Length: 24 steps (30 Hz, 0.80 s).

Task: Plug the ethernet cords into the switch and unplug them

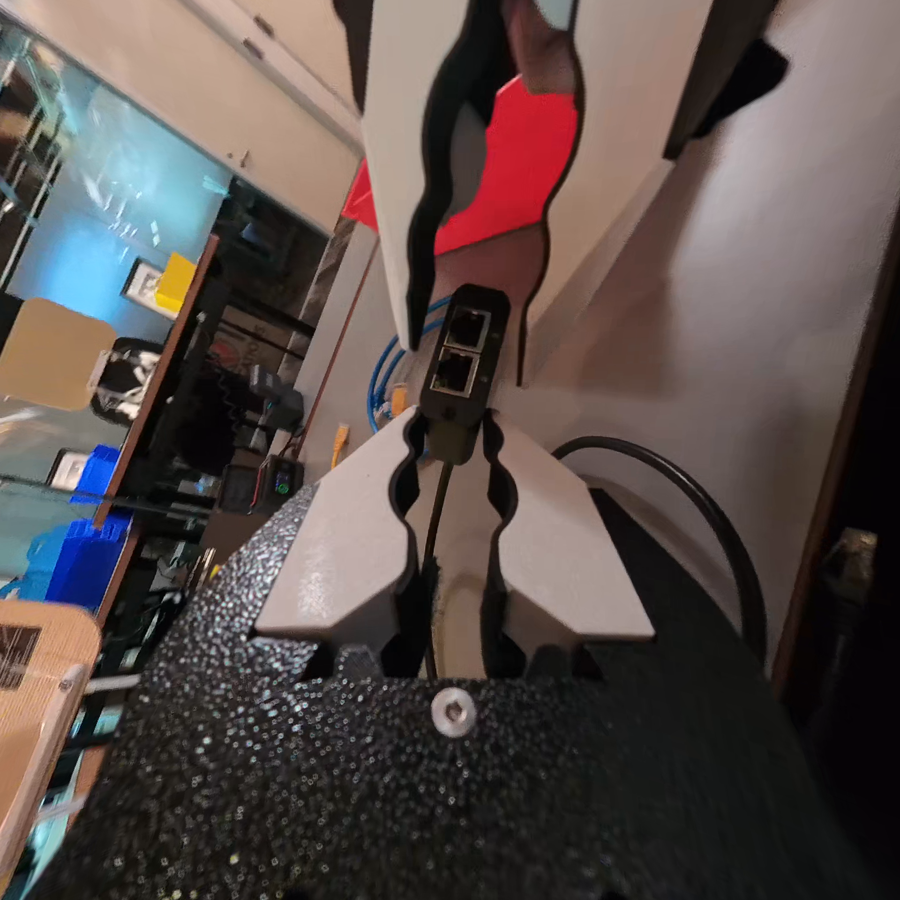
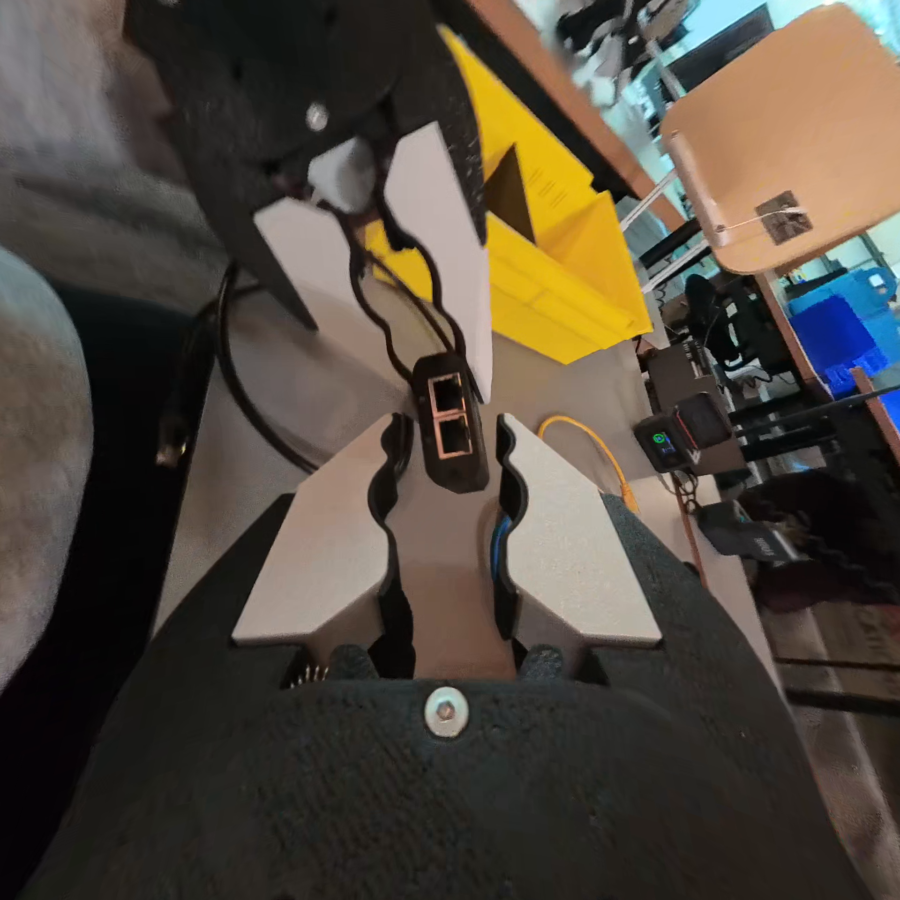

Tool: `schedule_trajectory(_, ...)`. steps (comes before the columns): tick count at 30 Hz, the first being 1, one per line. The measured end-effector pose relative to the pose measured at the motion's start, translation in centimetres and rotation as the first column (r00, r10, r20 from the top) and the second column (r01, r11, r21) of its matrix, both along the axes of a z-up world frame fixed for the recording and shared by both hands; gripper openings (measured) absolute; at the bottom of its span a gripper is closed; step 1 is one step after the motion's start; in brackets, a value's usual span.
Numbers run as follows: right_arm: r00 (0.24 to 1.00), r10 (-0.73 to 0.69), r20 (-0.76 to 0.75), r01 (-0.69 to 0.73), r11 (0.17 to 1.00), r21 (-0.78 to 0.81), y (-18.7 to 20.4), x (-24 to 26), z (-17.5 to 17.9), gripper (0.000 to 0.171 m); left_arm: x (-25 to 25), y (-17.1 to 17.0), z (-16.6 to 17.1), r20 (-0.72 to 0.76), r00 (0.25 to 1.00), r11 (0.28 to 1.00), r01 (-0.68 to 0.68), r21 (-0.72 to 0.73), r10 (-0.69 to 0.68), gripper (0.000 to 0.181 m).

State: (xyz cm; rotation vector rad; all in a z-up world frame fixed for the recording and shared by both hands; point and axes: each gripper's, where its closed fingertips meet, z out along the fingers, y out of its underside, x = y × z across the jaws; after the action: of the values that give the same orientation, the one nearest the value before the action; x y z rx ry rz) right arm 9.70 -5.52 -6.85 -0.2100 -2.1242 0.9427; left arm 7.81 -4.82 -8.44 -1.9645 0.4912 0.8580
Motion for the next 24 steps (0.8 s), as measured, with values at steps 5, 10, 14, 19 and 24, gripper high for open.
schedule_trajectory(5, 0.998, 0.056, 0.002, -0.056, 0.991, 0.119, 0.1, 0.8, -0.9, 0.021, 1.3, -0.3, -0.4, 0.059, 0.992, 0.994, 0.111, -0.007, -0.111, 0.021)
schedule_trajectory(10, 0.955, 0.282, 0.096, -0.261, 0.947, -0.187, -1.4, 3.7, 1.2, 0.021, 3.8, -0.3, 1.0, 0.289, 0.908, 0.951, 0.266, 0.16, -0.303, 0.052)
schedule_trajectory(14, 0.922, 0.365, 0.13, -0.307, 0.893, -0.329, -1.5, 4.7, 2.3, 0.02, 5.8, -0.1, 0.5, 0.404, 0.824, 0.918, 0.357, 0.173, -0.397, 0.022)
schedule_trajectory(19, 0.959, 0.245, 0.146, -0.166, 0.896, -0.412, 0.0, 2.6, 3.3, 0.025, 2.0, -0.2, -0.8, 0.367, 0.91, 0.981, 0.176, 0.081, -0.194, 0.022)
schedule_trajectory(24, 0.978, -0.181, 0.104, 0.204, 0.934, -0.292, 7.0, -2.9, 4.5, 0.02, -4.3, -1.0, -1.0, 0.169, 0.978, 0.989, -0.131, 0.062, 0.119, 0.021)
